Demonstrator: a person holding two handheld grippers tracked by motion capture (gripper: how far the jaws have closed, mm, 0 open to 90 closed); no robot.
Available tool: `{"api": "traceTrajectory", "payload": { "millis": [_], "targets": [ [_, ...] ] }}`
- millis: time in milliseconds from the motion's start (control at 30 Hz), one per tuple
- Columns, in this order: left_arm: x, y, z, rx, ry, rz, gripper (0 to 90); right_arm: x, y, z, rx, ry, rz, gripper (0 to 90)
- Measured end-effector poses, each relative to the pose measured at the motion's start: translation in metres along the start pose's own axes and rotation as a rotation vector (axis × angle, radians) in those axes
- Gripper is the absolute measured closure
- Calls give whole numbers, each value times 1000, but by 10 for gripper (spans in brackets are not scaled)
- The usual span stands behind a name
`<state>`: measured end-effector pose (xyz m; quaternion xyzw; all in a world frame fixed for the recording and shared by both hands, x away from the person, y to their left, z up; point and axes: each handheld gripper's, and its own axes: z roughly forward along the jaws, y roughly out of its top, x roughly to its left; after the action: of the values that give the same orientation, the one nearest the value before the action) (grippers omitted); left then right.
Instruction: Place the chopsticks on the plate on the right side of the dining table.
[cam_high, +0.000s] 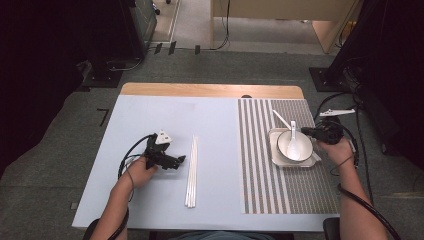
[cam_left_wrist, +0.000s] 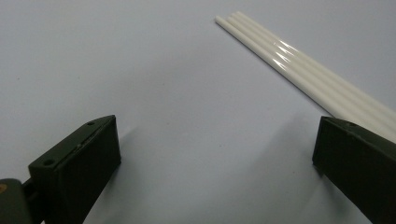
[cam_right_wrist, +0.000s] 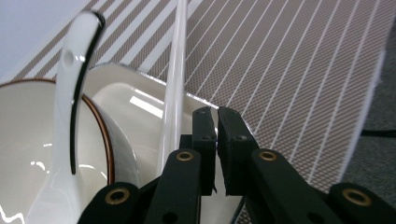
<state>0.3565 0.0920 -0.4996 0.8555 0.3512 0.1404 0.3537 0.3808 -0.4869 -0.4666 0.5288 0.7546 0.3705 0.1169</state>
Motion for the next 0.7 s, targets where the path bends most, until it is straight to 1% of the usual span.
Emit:
{"api": "traceTrajectory", "payload": {
  "millis": [133,200,233,300,367,400,433,533,633,700],
  "targets": [
    [0,0,0,0,0,0,5,6,10,-10,-40,-24,2,814],
    [0,0,0,0,0,0,5,10,15,-13,-51,-41,13,785],
    [0,0,0,0,0,0,5,12,17,-14,-57,-50,17,751],
    [0,0,0,0,0,0,5,15,22,-16,-73,-67,32,729],
    [0,0,0,0,0,0,5,19,27,-18,-91,-87,43,661],
    [0,0,0,0,0,0,5,19,27,-18,-91,-87,43,661],
    [0,0,0,0,1,-1,5,25,34,-18,-108,-125,50,598],
    [0,0,0,0,0,-1,5,39,48,-19,-150,-173,84,473],
    [0,0,0,0,0,-1,5,56,60,-16,-189,-184,106,388],
    [0,0,0,0,1,-1,5,67,66,-10,-203,-181,107,323]
  ]
}}
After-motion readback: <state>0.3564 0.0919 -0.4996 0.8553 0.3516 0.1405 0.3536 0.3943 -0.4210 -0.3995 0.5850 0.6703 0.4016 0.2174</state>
